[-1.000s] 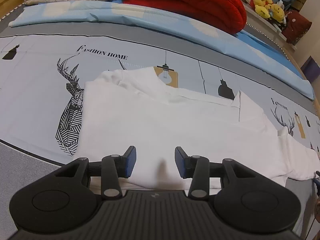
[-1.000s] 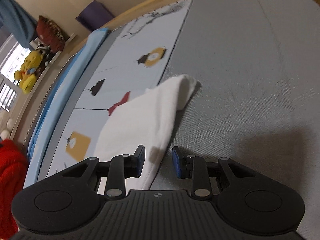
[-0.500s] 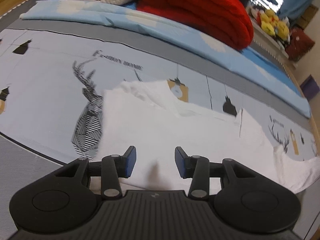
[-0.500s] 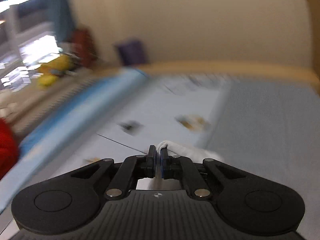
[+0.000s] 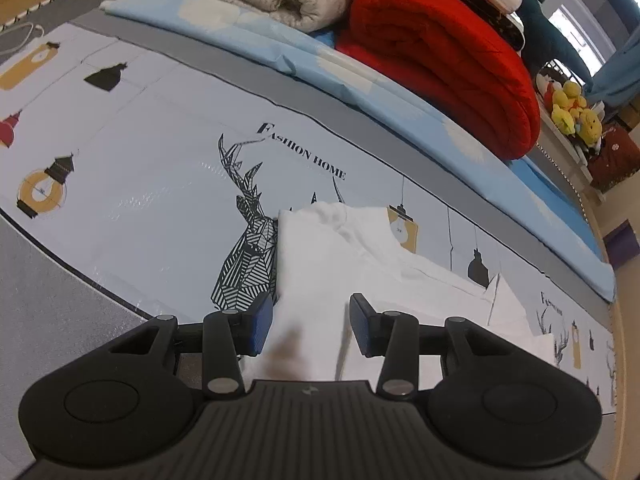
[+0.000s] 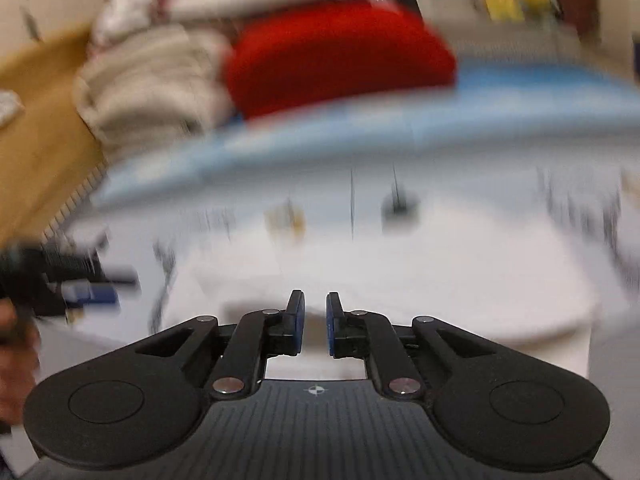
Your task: Fold small clothes
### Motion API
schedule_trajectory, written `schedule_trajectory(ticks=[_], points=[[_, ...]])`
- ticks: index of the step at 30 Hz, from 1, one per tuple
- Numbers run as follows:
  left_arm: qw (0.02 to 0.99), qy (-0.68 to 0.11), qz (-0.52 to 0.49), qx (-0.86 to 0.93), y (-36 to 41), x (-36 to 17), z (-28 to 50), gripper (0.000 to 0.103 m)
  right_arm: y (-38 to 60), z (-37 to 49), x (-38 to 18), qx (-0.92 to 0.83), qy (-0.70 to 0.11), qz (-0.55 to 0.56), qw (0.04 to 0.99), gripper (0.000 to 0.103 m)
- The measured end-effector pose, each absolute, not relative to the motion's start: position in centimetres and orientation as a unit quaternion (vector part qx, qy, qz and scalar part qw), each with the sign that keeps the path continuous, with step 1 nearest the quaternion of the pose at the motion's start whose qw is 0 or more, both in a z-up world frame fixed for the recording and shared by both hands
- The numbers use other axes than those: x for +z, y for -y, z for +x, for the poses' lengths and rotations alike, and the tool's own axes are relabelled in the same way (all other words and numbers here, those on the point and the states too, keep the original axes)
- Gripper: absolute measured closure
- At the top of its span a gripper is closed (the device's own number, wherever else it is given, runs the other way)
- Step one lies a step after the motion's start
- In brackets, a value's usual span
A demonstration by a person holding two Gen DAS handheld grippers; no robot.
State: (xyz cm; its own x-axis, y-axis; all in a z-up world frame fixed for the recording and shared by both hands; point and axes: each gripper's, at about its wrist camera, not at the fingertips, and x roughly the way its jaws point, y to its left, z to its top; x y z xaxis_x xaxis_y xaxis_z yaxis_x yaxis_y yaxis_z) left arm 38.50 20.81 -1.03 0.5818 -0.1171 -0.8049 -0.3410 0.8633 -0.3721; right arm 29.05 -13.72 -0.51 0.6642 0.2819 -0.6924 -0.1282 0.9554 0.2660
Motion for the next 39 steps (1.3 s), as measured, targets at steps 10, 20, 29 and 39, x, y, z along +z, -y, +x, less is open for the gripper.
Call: schedule_trajectory(ticks=[10,20,29,39], points=[[0.827,-0.493,-0.27,0.022,-18.5,-4.6,40.4,0.078,18.6,31.1,-4.1,0.038,-0.431,0.199,0.88,0.084],[0.808,-0.54,-0.235,0.02,-15.0,-8.5,42.4,0.076,24.9,34.1,-2.5,-0.023,-0.407,0.206,0.89,0.084],[0.819,-0.547,-0.174,0.011,-13.5,-8.9,42.2,0.1,31.7,34.7,-1.6,-0.105,-0.378,0.251,0.885,0.084],[0.841,-0.487,-0.197,0.13,-18.2,-5.8,40.7,0.1,31.6,34.9,-3.4,-0.099,-0.405,0.301,0.858,0.081]])
